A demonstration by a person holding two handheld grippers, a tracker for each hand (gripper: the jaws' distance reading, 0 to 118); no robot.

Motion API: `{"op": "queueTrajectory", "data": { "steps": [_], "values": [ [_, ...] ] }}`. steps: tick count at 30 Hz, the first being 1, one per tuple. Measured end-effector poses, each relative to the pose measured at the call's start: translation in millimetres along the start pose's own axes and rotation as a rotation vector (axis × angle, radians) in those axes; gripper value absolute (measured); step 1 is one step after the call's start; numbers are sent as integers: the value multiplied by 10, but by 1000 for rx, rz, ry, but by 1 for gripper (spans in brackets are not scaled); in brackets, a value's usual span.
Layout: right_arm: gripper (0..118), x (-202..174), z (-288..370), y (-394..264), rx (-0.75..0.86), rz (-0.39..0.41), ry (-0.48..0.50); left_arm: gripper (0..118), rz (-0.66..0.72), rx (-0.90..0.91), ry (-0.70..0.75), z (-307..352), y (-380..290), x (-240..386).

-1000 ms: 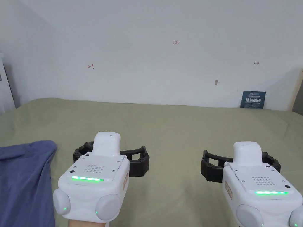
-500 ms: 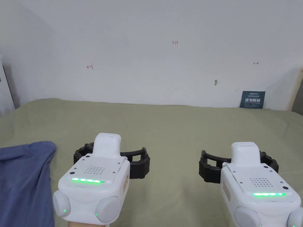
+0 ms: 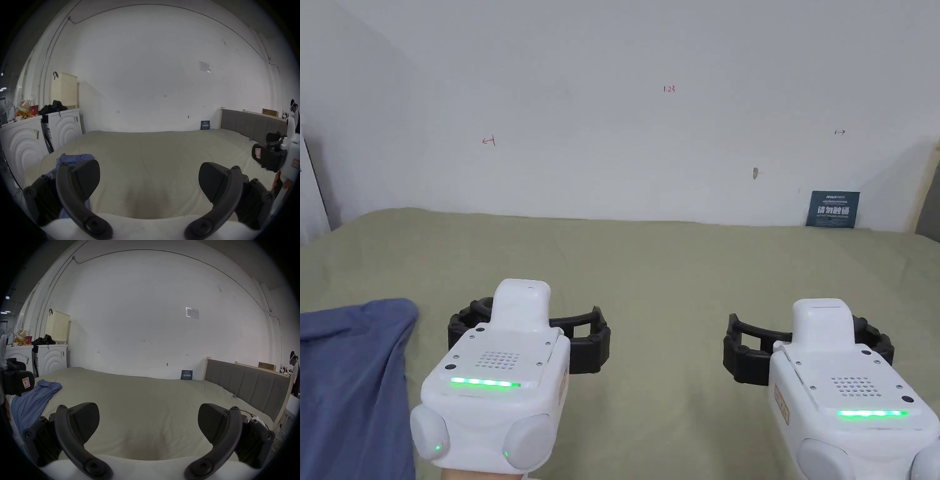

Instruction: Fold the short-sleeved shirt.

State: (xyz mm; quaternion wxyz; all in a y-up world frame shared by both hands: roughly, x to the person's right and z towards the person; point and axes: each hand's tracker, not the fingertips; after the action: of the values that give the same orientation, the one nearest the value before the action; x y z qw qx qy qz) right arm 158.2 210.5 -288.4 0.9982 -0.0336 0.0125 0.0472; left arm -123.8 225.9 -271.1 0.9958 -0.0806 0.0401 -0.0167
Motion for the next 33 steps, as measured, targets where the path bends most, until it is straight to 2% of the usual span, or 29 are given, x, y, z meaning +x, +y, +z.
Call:
{"op": "queueTrajectory", "data": {
  "steps": [10, 15, 18, 19, 20, 21, 22, 23, 25, 28, 33],
  "values": [
    [118, 31, -25, 14, 3, -16, 25, 118, 31, 5, -9, -2, -2, -61],
    [118, 4, -34, 31, 16, 2, 15, 118, 40, -22, 4, -37, 10, -89],
    [118, 6, -45, 33, 7, -19, 21, 118, 43, -34, -3, -51, 15, -94],
    [117, 5, -51, 37, -3, -22, 23, 118, 32, -38, -2, -54, 17, -91],
    [111, 4, -50, 37, -8, -28, 23, 115, 18, -43, -6, -54, 19, -89],
    [95, 9, -37, 39, -9, -44, 35, 102, -8, -63, -40, -54, 27, -86],
    [60, 16, -26, 47, -17, -57, 49, 67, -5, -57, -39, -54, 29, -73],
    [5, 11, -28, 49, -19, -65, 52, 0, -9, -56, -28, -66, 19, -40],
    [1, -33, -42, 61, 12, -69, -34, 2, 0, -52, 21, -111, -36, -38],
    [1, -62, -60, 134, -24, -56, -12, 2, 59, -69, -15, -124, -48, -116],
    [1, 26, -62, 84, -28, -47, -23, 3, 47, -71, -6, -140, 1, -130]
  ]
}}
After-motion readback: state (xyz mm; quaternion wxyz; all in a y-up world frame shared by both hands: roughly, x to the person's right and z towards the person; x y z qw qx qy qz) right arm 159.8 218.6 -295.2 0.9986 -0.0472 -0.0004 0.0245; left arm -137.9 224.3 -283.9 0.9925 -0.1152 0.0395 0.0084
